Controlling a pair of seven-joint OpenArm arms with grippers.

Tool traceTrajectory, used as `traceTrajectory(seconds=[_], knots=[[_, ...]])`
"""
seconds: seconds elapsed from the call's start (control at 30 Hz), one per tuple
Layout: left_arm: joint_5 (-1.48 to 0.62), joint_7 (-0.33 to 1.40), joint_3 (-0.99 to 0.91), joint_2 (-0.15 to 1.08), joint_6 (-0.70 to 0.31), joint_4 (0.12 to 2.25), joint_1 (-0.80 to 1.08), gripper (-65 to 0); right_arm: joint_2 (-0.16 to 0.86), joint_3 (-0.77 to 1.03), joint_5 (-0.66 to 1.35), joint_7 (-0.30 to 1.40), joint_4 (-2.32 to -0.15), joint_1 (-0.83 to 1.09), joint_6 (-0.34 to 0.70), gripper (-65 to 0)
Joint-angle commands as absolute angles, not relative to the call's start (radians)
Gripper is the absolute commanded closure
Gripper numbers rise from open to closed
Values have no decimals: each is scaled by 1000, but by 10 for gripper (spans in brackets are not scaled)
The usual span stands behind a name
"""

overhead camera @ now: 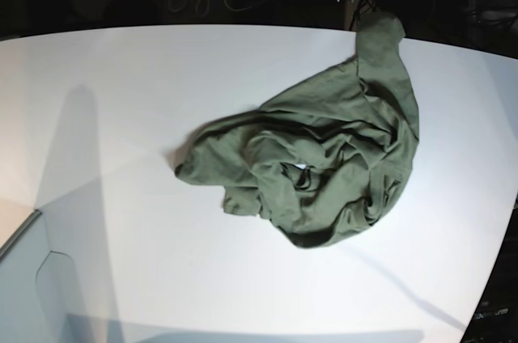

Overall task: Layout the t-shirt on the table in an organized manner, then fold the t-shirt properly
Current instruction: 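Lower the left gripper onto the green t-shirt heap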

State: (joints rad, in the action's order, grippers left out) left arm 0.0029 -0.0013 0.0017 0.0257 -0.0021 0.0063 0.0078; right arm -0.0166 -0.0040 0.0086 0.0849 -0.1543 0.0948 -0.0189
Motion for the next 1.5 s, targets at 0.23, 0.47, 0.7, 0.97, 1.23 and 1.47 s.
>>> traceTrajectory(seconds=[0.23,0.47,0.7,0.97,1.23,1.47], knots=[[1,-1,1,24,4,5,5,0,-19,-4,12,176,-257,114,2,0],[1,-1,1,27,4,5,4,0,-19,-4,12,177,-260,119,2,0],[1,-1,1,44,4,65,36,0,-19,-4,12,170,-294,154,4,0],[-1,7,-1,87,4,582,338,0,-19,-5,10,208,-871,463,4,0],[-1,8,-1,142,4,1076,585,0,-16,-5,8,302,-1451,714,4,0],[-1,8,-1,171,4,1469,740,0,-16,1,8,415,-1813,808,4,0]])
